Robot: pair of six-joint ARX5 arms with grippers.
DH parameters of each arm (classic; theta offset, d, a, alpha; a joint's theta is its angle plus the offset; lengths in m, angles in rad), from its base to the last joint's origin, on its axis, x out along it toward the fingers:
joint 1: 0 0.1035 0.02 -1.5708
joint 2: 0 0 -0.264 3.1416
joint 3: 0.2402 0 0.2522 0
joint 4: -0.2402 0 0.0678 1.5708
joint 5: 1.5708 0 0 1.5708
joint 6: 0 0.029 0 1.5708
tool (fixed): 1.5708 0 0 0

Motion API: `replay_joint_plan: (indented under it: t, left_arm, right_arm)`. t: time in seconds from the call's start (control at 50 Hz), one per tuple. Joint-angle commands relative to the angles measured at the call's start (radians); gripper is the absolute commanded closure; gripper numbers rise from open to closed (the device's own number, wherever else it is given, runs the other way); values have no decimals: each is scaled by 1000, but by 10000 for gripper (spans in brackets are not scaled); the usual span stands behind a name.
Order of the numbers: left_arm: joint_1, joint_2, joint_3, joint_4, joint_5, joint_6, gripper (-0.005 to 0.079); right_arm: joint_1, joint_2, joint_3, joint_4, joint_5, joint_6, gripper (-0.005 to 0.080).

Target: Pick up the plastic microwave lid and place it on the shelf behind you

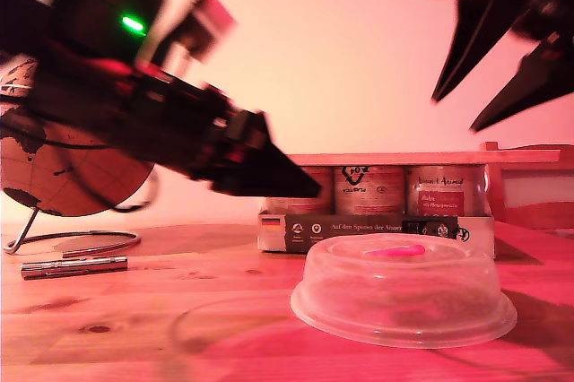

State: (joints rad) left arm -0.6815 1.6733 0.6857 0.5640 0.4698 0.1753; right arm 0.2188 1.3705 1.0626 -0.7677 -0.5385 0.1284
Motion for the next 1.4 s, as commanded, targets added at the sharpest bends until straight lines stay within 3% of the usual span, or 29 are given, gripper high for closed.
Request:
replay_joint_plan:
  t: [0.0, 0.28, 0.38, 0.88, 1.38]
  left_arm:
    - [-9, 31, 24, 2, 2, 9, 764]
    - [-32, 135, 102, -57, 9, 17, 764]
    - [-44, 149, 104, -70, 9, 65, 764]
    - [-53, 154, 105, -116, -28, 68, 764]
    - [-55, 201, 108, -122, -53, 68, 764]
  right_arm:
    - [13, 37, 8, -5, -7, -34, 366]
    - [24, 149, 27, 10, -24, -126, 366]
    - [25, 175, 27, 32, -27, -149, 366]
    - [45, 277, 28, 189, -31, -156, 366]
    - [44, 317, 28, 193, -32, -182, 366]
